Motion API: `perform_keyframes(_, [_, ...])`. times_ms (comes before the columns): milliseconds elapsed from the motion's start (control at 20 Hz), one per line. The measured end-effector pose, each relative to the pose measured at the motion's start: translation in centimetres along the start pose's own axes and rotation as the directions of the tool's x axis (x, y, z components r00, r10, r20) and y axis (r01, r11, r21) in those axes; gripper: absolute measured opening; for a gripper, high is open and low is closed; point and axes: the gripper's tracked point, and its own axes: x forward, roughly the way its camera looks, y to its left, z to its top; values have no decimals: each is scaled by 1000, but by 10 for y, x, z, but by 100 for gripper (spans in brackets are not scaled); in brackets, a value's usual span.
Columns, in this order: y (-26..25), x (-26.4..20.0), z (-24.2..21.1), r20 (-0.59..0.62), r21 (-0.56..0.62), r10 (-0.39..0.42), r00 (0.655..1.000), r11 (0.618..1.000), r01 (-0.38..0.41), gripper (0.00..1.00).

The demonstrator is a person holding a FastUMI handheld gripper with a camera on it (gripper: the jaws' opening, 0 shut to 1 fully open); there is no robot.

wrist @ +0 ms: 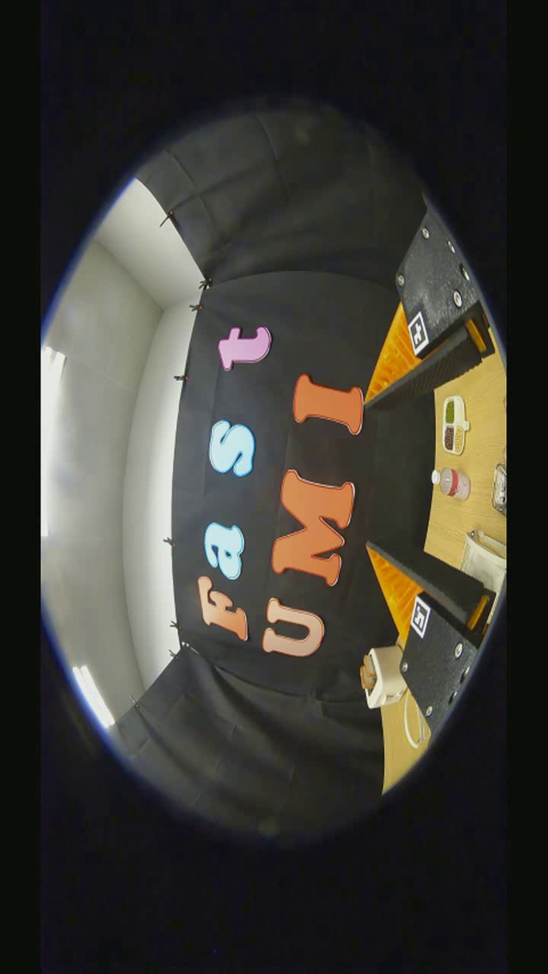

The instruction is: Take the plate from the dish rack, then take the spoon from the basket and place it into the plate.

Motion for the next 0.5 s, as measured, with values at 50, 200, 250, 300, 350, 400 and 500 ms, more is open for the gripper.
perform_keyframes(50, [-1,0,-2,-6,1,-4,1000,1000,4,99])
perform_keyframes(200, [4,4,-7,-20,17,-5,1000,1000,5,99])
perform_keyframes(250, [6,5,-8,-22,22,-6,1000,1000,7,99])
perform_keyframes(300, [9,6,-8,-25,28,-7,1000,1000,8,99])
perform_keyframes(350, [12,7,-10,-32,38,-5,999,999,6,99])
perform_keyframes(400, [17,8,-14,-41,48,1,999,999,1,99])
perform_keyframes(500, [26,9,-22,-64,68,13,998,998,-8,99])
